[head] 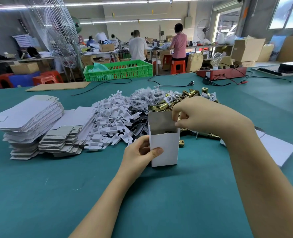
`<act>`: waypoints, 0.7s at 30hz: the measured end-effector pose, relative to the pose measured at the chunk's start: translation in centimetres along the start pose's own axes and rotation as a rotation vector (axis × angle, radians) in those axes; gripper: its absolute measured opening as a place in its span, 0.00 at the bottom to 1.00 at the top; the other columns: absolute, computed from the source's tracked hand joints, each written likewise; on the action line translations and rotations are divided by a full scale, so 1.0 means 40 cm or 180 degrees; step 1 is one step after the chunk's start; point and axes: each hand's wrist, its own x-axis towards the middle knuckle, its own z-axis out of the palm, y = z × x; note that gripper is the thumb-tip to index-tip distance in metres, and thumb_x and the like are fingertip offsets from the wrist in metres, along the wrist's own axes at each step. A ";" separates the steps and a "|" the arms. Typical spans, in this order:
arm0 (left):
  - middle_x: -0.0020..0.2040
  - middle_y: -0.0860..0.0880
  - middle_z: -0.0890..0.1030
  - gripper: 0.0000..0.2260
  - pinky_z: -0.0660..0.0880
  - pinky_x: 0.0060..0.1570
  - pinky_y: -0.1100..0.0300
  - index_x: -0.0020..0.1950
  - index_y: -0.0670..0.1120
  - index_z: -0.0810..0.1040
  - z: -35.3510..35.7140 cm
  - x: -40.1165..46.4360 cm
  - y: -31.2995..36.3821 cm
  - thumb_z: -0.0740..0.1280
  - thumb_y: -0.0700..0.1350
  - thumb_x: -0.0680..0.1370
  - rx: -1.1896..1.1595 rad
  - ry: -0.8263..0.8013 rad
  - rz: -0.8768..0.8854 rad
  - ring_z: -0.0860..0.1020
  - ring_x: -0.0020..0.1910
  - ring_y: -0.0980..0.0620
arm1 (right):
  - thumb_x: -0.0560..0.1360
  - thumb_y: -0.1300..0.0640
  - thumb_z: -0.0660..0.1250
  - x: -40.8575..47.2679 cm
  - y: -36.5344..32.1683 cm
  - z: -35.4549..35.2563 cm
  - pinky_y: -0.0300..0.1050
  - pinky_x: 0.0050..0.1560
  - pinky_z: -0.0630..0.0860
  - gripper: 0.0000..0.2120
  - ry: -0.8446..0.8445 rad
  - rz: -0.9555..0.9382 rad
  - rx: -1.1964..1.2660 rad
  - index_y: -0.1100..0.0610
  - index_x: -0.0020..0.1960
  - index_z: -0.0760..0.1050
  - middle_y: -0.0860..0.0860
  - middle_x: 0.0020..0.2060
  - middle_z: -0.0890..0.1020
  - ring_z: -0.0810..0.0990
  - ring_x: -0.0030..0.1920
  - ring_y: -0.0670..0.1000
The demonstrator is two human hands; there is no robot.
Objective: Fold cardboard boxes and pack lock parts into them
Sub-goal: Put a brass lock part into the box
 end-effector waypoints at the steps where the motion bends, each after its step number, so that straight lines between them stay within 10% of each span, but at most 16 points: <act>1: 0.50 0.56 0.85 0.13 0.77 0.45 0.68 0.52 0.55 0.81 0.000 -0.001 0.002 0.74 0.38 0.74 0.0013 0.0003 0.0009 0.84 0.49 0.57 | 0.77 0.54 0.67 -0.002 0.001 -0.001 0.43 0.45 0.67 0.05 -0.0008 -0.0006 0.0067 0.53 0.51 0.78 0.42 0.36 0.72 0.72 0.44 0.49; 7: 0.51 0.55 0.85 0.13 0.77 0.45 0.67 0.53 0.53 0.81 0.001 -0.001 0.003 0.74 0.38 0.74 0.0038 -0.0010 0.0008 0.84 0.49 0.56 | 0.76 0.52 0.68 -0.015 0.003 -0.026 0.46 0.49 0.77 0.03 0.0098 -0.0110 0.0479 0.51 0.48 0.79 0.47 0.42 0.82 0.79 0.45 0.46; 16: 0.49 0.56 0.85 0.12 0.77 0.45 0.68 0.53 0.52 0.81 -0.005 0.005 -0.005 0.73 0.38 0.75 0.0152 -0.0066 -0.0063 0.83 0.49 0.57 | 0.76 0.63 0.66 0.011 -0.102 0.013 0.50 0.47 0.75 0.05 0.1965 -0.0394 0.1126 0.61 0.50 0.79 0.53 0.40 0.82 0.79 0.41 0.51; 21: 0.30 0.61 0.78 0.13 0.69 0.34 0.72 0.35 0.49 0.74 -0.001 0.009 0.004 0.71 0.35 0.74 0.0800 0.0023 -0.0054 0.75 0.31 0.64 | 0.77 0.66 0.61 0.076 -0.240 0.097 0.52 0.49 0.74 0.09 0.1456 -0.0752 0.1121 0.64 0.54 0.78 0.59 0.44 0.82 0.79 0.45 0.57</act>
